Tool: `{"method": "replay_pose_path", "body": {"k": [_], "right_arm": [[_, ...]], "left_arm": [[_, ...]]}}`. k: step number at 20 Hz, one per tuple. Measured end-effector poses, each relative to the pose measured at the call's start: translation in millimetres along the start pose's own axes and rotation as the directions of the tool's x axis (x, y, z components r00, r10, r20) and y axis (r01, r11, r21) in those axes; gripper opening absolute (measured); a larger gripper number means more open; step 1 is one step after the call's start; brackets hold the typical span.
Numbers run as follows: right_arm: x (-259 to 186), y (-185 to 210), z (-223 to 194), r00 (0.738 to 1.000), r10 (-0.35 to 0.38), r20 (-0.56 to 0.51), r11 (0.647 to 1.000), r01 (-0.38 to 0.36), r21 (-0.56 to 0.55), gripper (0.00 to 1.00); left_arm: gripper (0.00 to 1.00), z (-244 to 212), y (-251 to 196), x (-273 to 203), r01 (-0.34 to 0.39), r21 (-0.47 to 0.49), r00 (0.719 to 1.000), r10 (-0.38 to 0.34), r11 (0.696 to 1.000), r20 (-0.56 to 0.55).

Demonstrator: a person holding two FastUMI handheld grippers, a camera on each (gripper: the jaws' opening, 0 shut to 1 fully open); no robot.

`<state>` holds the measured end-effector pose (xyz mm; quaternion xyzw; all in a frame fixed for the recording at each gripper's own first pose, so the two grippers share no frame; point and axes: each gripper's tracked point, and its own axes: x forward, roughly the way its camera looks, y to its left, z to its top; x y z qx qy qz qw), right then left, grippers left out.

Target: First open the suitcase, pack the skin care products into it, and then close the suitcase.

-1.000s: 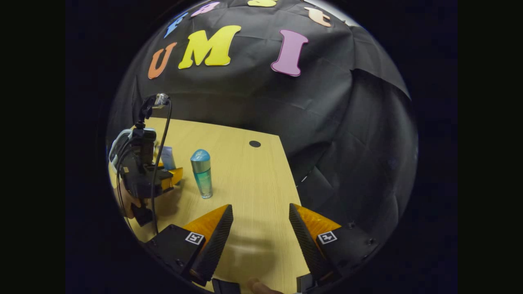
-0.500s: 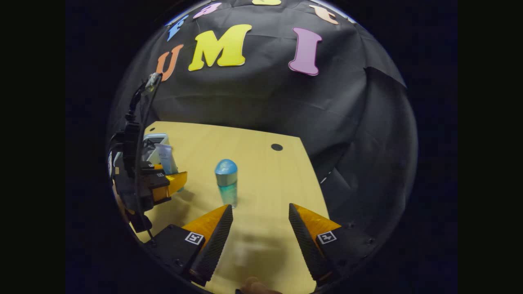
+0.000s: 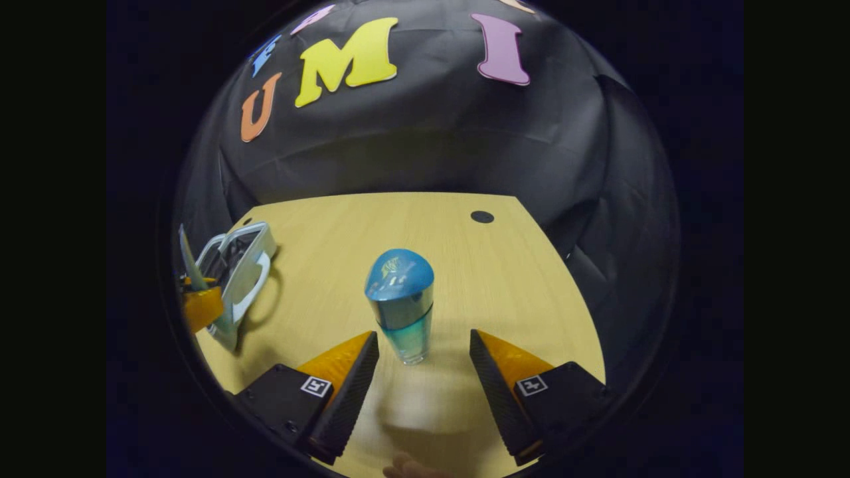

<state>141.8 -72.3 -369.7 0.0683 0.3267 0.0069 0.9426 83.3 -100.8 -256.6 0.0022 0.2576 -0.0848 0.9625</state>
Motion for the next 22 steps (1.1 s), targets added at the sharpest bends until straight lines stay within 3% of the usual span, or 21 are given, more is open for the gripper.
{"method": "replay_pose_path", "body": {"k": [4,8,15,21,22], "right_arm": [[21,4,1,1.000,-0.025,0.015,1.000,0.024,0.020,0.80],[26,8,5,0.998,-0.058,0.032,0.998,0.056,0.036,0.41],[15,13,2,0.996,-0.083,0.005,0.996,0.083,0.033,0.35],[-44,41,20,0.998,-0.056,0.002,0.998,0.056,0.025,0.33],[-55,47,24,0.999,-0.053,0.006,0.998,0.053,0.024,0.33]], "left_arm": [[0.43,-3,26,-22,-0.031,-0.043,1.000,0.031,0.999,-0.005],[0.43,-11,56,-36,-0.085,-0.100,0.996,0.083,0.991,-0.026],[0.44,-2,100,-43,-0.117,-0.106,0.993,0.116,0.988,-0.012],[0.44,4,141,-37,-0.135,-0.161,0.990,0.127,0.978,-0.059],[0.48,2,152,-37,-0.151,-0.163,0.987,0.140,0.975,-0.077]]}}
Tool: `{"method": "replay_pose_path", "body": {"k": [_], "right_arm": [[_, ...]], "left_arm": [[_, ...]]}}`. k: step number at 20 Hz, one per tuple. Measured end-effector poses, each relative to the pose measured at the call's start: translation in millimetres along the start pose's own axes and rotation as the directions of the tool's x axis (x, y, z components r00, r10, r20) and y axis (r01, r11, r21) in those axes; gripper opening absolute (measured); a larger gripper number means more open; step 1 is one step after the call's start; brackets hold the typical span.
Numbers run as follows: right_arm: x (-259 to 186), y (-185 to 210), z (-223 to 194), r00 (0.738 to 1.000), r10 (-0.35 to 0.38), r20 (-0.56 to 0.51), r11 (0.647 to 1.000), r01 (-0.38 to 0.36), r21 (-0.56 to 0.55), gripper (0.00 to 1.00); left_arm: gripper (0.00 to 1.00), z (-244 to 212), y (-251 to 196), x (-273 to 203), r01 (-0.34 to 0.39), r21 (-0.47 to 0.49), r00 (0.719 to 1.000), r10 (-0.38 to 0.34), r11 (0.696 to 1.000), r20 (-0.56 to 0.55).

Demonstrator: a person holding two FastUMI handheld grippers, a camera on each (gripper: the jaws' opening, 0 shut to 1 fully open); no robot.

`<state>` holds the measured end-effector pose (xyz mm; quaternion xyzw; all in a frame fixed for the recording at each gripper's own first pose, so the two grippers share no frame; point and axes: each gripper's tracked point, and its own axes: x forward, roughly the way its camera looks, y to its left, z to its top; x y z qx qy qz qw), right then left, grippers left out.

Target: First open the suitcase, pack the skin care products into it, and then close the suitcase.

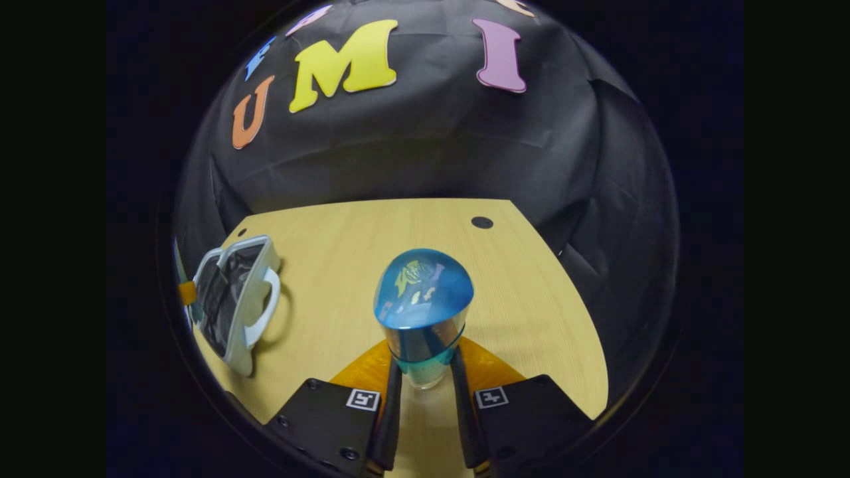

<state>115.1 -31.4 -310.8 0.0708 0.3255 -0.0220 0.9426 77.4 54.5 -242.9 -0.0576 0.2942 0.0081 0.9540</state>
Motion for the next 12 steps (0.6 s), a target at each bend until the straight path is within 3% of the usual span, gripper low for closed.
{"method": "replay_pose_path", "body": {"k": [1,8,12], "right_arm": [[-10,8,4,1.000,0.007,0.001,1.000,-0.007,-0.002,0.33],[-72,71,10,0.998,0.065,0.000,0.996,-0.065,-0.058,0.35],[-92,98,2,0.998,0.067,-0.015,0.995,-0.068,-0.075,0.35]], "left_arm": [[0.44,-1,10,5,-0.009,-0.005,1.000,0.009,1.000,-0.022],[0.44,-30,62,46,-0.015,-0.028,0.968,0.007,1.000,-0.251],[0.44,-57,88,70,-0.028,0.004,0.909,0.027,1.000,-0.416]]}}
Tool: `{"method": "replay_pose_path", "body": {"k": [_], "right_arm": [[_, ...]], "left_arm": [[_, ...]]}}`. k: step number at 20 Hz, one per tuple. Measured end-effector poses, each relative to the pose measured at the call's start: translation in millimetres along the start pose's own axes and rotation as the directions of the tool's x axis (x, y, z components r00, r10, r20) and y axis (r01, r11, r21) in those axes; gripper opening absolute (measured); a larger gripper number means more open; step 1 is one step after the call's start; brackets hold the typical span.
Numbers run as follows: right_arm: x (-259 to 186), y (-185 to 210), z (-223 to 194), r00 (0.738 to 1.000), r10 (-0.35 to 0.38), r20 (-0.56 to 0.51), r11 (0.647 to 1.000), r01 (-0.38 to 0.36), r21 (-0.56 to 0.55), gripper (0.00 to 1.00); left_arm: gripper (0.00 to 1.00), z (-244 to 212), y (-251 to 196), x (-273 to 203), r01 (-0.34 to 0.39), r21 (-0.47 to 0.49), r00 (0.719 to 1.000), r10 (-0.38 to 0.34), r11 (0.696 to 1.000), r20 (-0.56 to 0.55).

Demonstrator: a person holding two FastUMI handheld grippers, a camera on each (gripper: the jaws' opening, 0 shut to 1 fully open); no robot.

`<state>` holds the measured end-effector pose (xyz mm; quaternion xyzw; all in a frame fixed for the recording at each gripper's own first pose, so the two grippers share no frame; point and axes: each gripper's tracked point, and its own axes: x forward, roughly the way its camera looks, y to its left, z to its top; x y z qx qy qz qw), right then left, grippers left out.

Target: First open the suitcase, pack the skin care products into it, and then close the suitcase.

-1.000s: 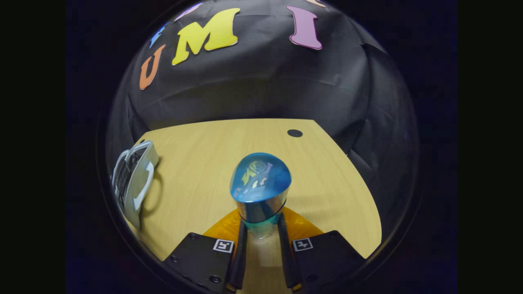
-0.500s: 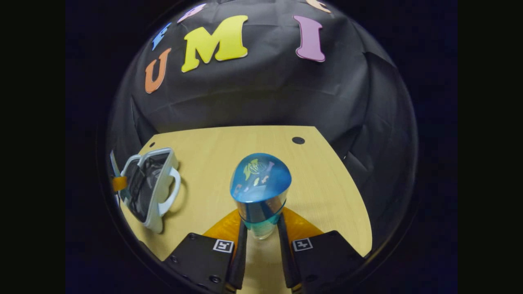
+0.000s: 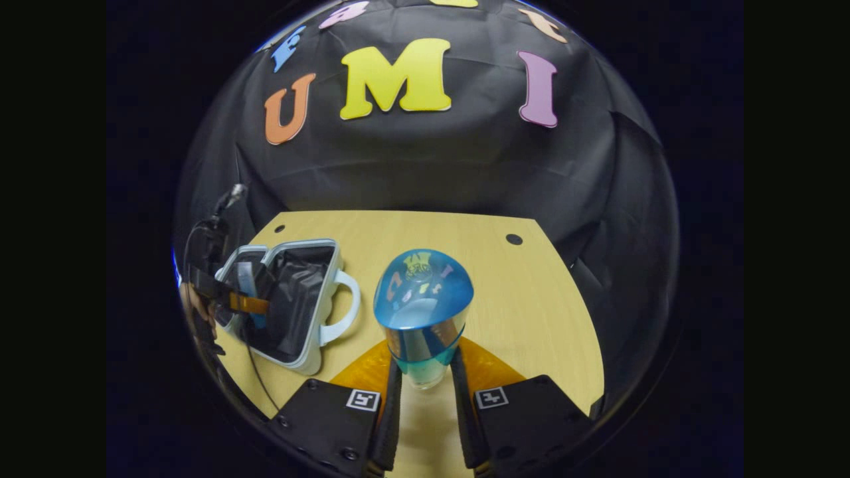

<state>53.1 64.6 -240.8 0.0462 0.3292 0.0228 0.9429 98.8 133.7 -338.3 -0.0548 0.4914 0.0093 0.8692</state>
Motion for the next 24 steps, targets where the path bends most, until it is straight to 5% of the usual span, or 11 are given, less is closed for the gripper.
{"method": "replay_pose_path", "body": {"k": [9,11,12,13,16,19,24], "right_arm": [[-11,28,-3,0.999,-0.041,-0.017,0.999,0.040,-0.020,0.35],[-9,36,-1,0.999,-0.031,-0.016,0.999,0.030,-0.026,0.35],[-8,40,1,1.000,-0.025,-0.014,0.999,0.025,-0.028,0.35],[-8,45,3,1.000,-0.018,-0.010,0.999,0.018,-0.032,0.35],[-5,59,9,1.000,0.007,-0.007,0.999,-0.008,-0.053,0.35],[0,75,15,0.999,0.038,-0.014,0.997,-0.039,-0.068,0.35],[8,117,29,0.992,0.123,-0.029,0.988,-0.125,-0.086,0.35]], "left_arm": [[0.45,-14,9,29,-0.017,0.068,0.982,0.029,0.998,-0.185],[0.48,-18,7,31,-0.006,0.061,0.974,0.020,0.998,-0.228],[0.58,-16,6,32,-0.004,0.073,0.973,0.020,0.997,-0.229],[0.42,-17,5,33,0.005,0.076,0.972,0.013,0.997,-0.235],[0.66,-19,-1,30,0.022,0.039,0.973,-0.012,0.999,-0.231],[0.67,-22,-6,20,0.047,0.007,0.974,-0.045,0.999,-0.221],[0.85,-8,-3,-13,0.089,0.024,0.995,-0.088,0.996,-0.050]]}}
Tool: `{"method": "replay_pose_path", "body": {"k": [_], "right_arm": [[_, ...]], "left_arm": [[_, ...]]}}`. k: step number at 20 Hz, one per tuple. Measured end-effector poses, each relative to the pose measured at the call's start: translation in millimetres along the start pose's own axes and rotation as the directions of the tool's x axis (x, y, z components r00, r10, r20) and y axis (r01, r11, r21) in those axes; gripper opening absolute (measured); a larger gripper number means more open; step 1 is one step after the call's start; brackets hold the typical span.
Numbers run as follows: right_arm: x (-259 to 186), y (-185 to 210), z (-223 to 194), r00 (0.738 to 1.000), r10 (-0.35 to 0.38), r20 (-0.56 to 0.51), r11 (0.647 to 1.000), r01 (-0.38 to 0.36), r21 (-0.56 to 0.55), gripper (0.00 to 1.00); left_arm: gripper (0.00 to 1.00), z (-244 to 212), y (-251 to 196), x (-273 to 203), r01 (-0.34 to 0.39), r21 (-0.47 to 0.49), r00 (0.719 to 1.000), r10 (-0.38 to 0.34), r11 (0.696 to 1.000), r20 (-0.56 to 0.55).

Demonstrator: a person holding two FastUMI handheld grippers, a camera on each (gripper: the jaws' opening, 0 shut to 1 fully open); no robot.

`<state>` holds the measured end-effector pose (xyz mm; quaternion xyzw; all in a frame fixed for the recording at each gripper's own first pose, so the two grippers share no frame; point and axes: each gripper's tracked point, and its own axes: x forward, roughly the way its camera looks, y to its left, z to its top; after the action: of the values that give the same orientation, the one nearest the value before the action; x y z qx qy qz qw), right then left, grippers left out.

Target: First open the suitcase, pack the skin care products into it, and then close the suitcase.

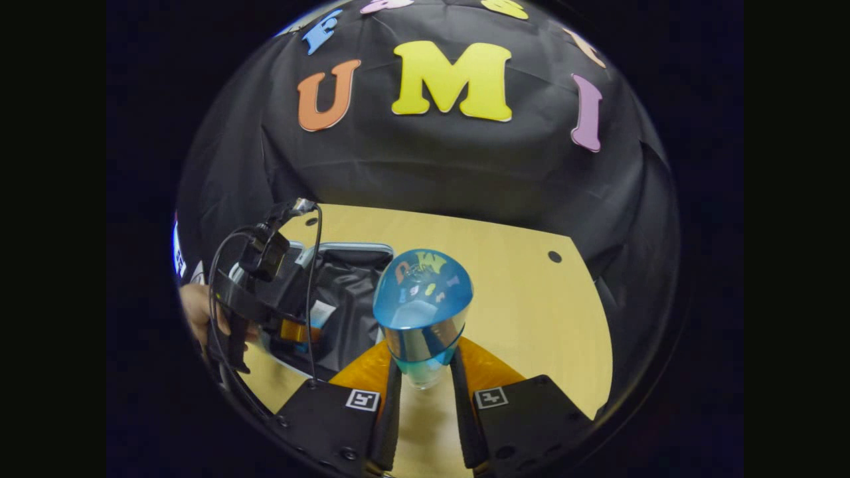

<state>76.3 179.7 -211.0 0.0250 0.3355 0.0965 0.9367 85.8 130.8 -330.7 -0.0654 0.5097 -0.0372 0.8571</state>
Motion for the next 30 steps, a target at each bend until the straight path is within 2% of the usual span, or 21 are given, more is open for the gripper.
{"method": "replay_pose_path", "body": {"k": [3,5,7,8,9,10,12,15,16,19,23,24,26,28,30], "right_arm": [[15,36,3,0.996,0.076,-0.044,0.997,-0.077,-0.023,0.35],[29,60,0,0.991,0.107,-0.086,0.992,-0.112,-0.058,0.35],[48,81,-3,0.985,0.129,-0.116,0.989,-0.136,-0.057,0.35],[57,91,-6,0.981,0.141,-0.132,0.988,-0.148,-0.047,0.35],[66,101,-9,0.976,0.150,-0.156,0.987,-0.158,-0.040,0.35],[74,108,-15,0.971,0.150,-0.184,0.986,-0.161,-0.042,0.35],[89,115,-34,0.955,0.119,-0.273,0.987,-0.143,-0.067,0.35],[107,127,-68,0.898,0.108,-0.427,0.986,-0.151,-0.067,0.35],[107,126,-73,0.880,0.101,-0.465,0.989,-0.138,-0.046,0.33],[113,130,-88,0.825,0.082,-0.559,0.997,-0.075,0.036,0.35],[135,131,-92,0.784,0.046,-0.619,0.996,0.009,0.085,0.35],[139,129,-92,0.780,0.035,-0.625,0.996,0.024,0.086,0.33],[144,123,-98,0.772,0.007,-0.636,0.995,0.057,0.079,0.35],[142,122,-107,0.746,-0.001,-0.666,0.993,0.081,0.089,0.37],[146,126,-100,0.763,0.028,-0.646,0.988,0.080,0.136,0.39]], "left_arm": [[0.87,7,13,-37,-0.014,0.019,0.990,0.012,1.000,0.141],[0.89,9,34,-54,-0.044,0.024,0.969,0.037,0.999,0.245],[0.89,4,53,-69,-0.055,-0.002,0.952,0.053,0.998,0.303],[0.99,0,62,-76,-0.049,-0.027,0.947,0.056,0.998,0.317],[0.92,-4,72,-84,-0.050,-0.053,0.943,0.065,0.997,0.326],[0.92,-7,83,-89,-0.058,-0.078,0.938,0.081,0.995,0.336],[0.92,-16,107,-96,-0.074,-0.116,0.929,0.111,0.991,0.354],[0.91,-32,140,-105,-0.118,-0.157,0.923,0.167,0.981,0.347],[0.91,-38,151,-107,-0.131,-0.176,0.921,0.185,0.976,0.341],[0.91,-47,176,-119,-0.155,-0.229,0.912,0.229,0.961,0.341],[0.91,-53,196,-121,-0.168,-0.257,0.909,0.251,0.952,0.334],[0.92,-54,199,-120,-0.168,-0.270,0.910,0.254,0.948,0.328],[0.92,-56,206,-117,-0.163,-0.304,0.913,0.260,0.939,0.313],[0.92,-57,214,-115,-0.164,-0.331,0.914,0.270,0.929,0.303],[0.92,-56,223,-113,-0.165,-0.354,0.915,0.277,0.921,0.294]]}}
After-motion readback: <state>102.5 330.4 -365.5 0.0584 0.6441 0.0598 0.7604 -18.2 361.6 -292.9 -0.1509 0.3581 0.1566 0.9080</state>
